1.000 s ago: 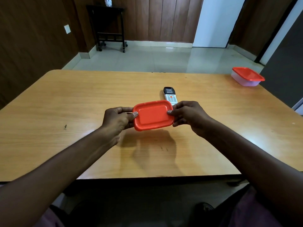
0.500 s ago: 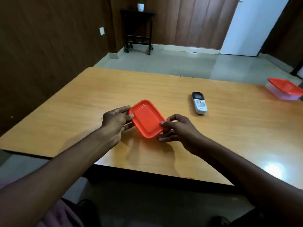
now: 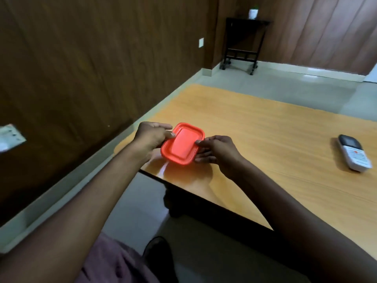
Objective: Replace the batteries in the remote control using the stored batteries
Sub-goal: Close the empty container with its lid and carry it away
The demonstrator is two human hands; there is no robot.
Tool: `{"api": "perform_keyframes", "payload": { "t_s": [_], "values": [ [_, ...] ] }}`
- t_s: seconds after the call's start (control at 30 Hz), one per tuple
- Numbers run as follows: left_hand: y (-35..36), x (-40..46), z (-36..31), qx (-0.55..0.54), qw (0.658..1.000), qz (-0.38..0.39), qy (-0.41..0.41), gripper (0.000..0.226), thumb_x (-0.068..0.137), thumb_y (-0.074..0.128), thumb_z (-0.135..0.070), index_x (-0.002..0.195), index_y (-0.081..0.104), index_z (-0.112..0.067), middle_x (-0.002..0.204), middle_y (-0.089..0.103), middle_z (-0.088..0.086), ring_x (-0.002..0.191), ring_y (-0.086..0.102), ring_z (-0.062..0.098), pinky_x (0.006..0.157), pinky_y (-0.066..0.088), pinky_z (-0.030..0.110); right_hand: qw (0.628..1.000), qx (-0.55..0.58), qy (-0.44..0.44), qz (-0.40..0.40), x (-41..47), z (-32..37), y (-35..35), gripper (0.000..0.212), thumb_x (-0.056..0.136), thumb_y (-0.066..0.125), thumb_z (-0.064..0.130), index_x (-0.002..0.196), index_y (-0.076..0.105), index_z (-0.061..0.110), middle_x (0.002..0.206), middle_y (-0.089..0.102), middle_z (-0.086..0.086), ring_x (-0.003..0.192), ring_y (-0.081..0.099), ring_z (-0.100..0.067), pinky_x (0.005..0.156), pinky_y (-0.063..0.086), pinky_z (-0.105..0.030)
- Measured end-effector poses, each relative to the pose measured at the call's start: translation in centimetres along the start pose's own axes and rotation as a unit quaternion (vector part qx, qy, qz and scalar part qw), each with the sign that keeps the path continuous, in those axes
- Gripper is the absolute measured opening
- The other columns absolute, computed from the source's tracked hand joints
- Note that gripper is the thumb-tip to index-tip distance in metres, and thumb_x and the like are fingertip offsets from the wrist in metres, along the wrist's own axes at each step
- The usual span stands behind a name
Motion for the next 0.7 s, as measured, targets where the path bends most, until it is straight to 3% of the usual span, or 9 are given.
{"api": "perform_keyframes", "payload": {
  "t_s": [0.1, 0.23, 0.37, 0.47, 0.57, 0.7],
  "values": [
    [-3.7, 2.2, 0.0, 0.136, 0.988, -0.059, 0.038, 0.025, 0.077, 0.075, 0.004, 0.098, 0.078, -0.008, 0.096, 0.075, 0.014, 0.087, 0.070, 0.024, 0.087, 0.060, 0.038, 1.000, 0.011, 0.020, 0.001, 2.0, -0.3, 5.0, 0.026, 0.091, 0.072, 0.003, 0.105, 0.065, -0.018, 0.079, 0.065, -0.025, 0.052, 0.068, -0.029, 0.050, 0.061, -0.031],
    [-7.7, 4.6, 0.3, 0.222, 0.968, -0.111, 0.049, 0.022, 0.086, 0.065, 0.004, 0.103, 0.077, -0.003, 0.109, 0.073, 0.015, 0.106, 0.067, 0.026, 0.097, 0.055, 0.038, 0.998, 0.040, 0.040, 0.003, 3.7, -0.9, 10.6, 0.022, 0.089, 0.075, 0.005, 0.095, 0.068, -0.015, 0.074, 0.069, -0.024, 0.060, 0.071, -0.034, 0.066, 0.064, -0.038],
    [-10.6, 5.9, 1.2, 0.266, 0.955, -0.130, 0.026, 0.023, 0.089, 0.059, -0.002, 0.105, 0.076, 0.000, 0.103, 0.070, 0.009, 0.106, 0.068, 0.030, 0.093, 0.057, 0.043, 0.997, 0.059, 0.046, 0.006, 4.6, -1.5, 14.1, 0.017, 0.088, 0.076, 0.006, 0.086, 0.069, -0.009, 0.062, 0.070, -0.017, 0.054, 0.072, -0.030, 0.058, 0.062, -0.033],
    [-11.7, 6.3, 1.5, 0.261, 0.956, -0.133, 0.019, 0.025, 0.090, 0.058, -0.003, 0.106, 0.076, -0.002, 0.109, 0.073, 0.020, 0.104, 0.068, 0.034, 0.094, 0.057, 0.044, 0.996, 0.070, 0.045, 0.005, 5.0, -1.8, 15.2, 0.018, 0.087, 0.077, 0.007, 0.086, 0.069, -0.009, 0.060, 0.070, -0.015, 0.051, 0.071, -0.028, 0.055, 0.062, -0.032],
    [-12.1, 6.2, 1.6, 0.253, 0.956, -0.145, 0.022, 0.021, 0.088, 0.062, -0.006, 0.102, 0.077, -0.001, 0.106, 0.074, 0.019, 0.102, 0.069, 0.033, 0.094, 0.057, 0.042, 0.995, 0.088, 0.042, 0.003, 4.9, -1.9, 15.5, 0.022, 0.086, 0.079, 0.010, 0.088, 0.067, -0.009, 0.058, 0.070, -0.014, 0.051, 0.072, -0.030, 0.055, 0.064, -0.033],
    [-11.9, 5.4, 1.1, 0.275, 0.943, -0.180, 0.046, 0.018, 0.086, 0.067, -0.018, 0.091, 0.078, -0.005, 0.099, 0.076, 0.013, 0.096, 0.070, 0.032, 0.082, 0.054, 0.033, 0.995, 0.094, 0.028, -0.024, 4.3, -1.5, 14.2, 0.037, 0.085, 0.080, 0.020, 0.101, 0.063, -0.008, 0.078, 0.073, -0.022, 0.058, 0.075, -0.035, 0.057, 0.064, -0.037]
  ]
}}
Point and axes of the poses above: each hand's wrist, its own x-axis towards the middle knuckle, its own y-axis out of the palm, z = x × y, the point moved 1 cm from there along x, towards the middle knuckle
